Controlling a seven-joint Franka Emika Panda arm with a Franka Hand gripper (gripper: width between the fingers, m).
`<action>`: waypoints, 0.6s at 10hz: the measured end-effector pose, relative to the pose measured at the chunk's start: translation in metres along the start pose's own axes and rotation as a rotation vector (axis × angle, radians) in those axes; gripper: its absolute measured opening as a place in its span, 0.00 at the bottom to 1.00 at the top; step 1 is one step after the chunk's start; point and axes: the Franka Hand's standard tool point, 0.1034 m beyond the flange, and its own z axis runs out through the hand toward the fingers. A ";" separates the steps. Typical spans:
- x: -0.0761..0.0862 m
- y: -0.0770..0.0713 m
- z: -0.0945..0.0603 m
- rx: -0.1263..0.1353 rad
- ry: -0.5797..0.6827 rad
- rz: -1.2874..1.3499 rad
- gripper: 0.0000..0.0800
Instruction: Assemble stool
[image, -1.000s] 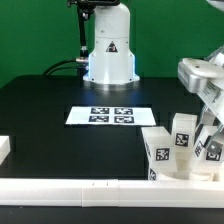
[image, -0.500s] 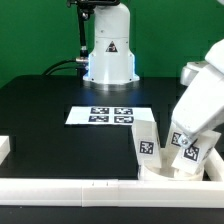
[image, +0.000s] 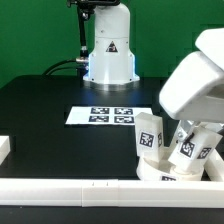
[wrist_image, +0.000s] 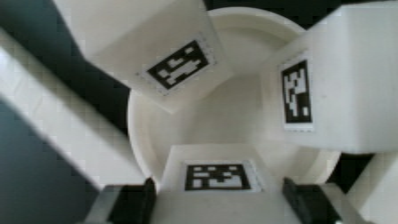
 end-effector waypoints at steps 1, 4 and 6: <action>-0.007 0.005 0.004 0.092 -0.094 0.177 0.42; 0.003 0.014 0.002 0.084 -0.087 0.367 0.42; 0.003 0.015 0.001 0.079 -0.092 0.512 0.42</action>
Offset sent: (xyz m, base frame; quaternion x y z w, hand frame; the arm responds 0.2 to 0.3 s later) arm 0.0000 0.0000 0.0000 0.0000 0.0000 0.1938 0.9810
